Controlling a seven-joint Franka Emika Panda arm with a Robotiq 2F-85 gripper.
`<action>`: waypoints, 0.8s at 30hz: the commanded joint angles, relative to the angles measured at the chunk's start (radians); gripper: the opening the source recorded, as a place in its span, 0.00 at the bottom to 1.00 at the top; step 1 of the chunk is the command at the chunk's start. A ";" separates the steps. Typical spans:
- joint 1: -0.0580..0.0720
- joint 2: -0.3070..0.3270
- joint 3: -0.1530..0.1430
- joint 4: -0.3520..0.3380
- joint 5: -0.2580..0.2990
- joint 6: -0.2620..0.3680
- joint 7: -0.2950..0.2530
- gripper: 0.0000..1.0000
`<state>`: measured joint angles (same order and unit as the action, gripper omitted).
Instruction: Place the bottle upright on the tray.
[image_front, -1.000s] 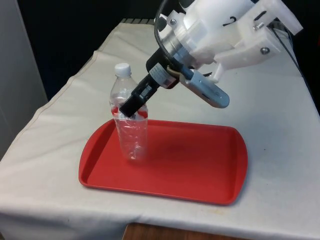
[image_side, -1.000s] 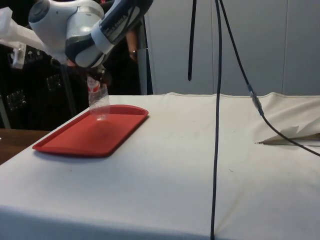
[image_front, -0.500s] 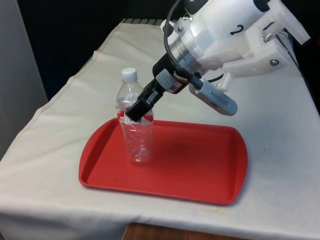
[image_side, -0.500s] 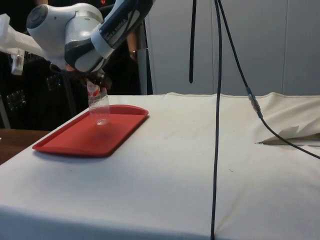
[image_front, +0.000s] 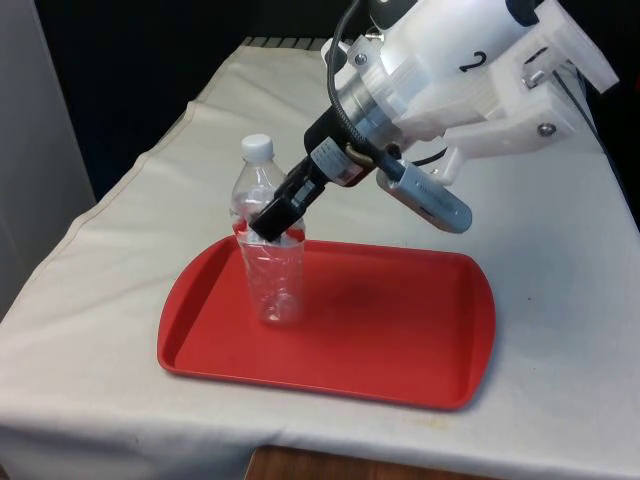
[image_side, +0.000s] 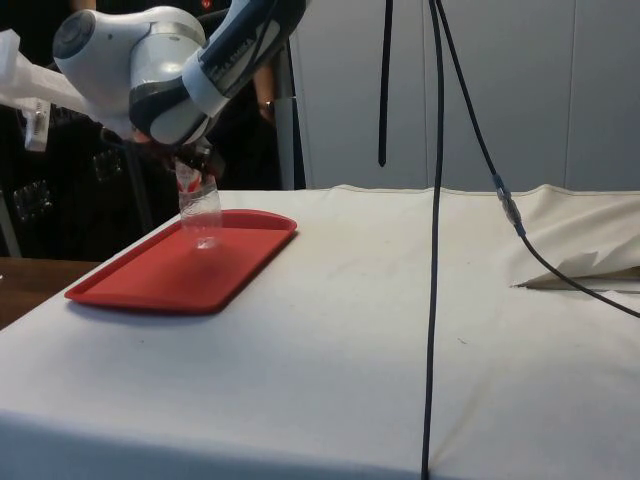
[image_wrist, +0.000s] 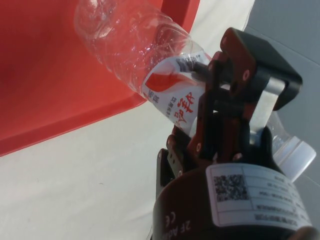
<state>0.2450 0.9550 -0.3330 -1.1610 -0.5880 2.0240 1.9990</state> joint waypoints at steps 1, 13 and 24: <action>-0.001 0.000 0.001 0.001 0.001 0.002 0.000 0.14; 0.000 0.000 0.000 0.000 -0.005 -0.007 0.000 0.14; 0.002 0.000 0.015 0.007 -0.004 -0.024 0.004 0.14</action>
<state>0.2460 0.9550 -0.3160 -1.1550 -0.5940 1.9970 1.9990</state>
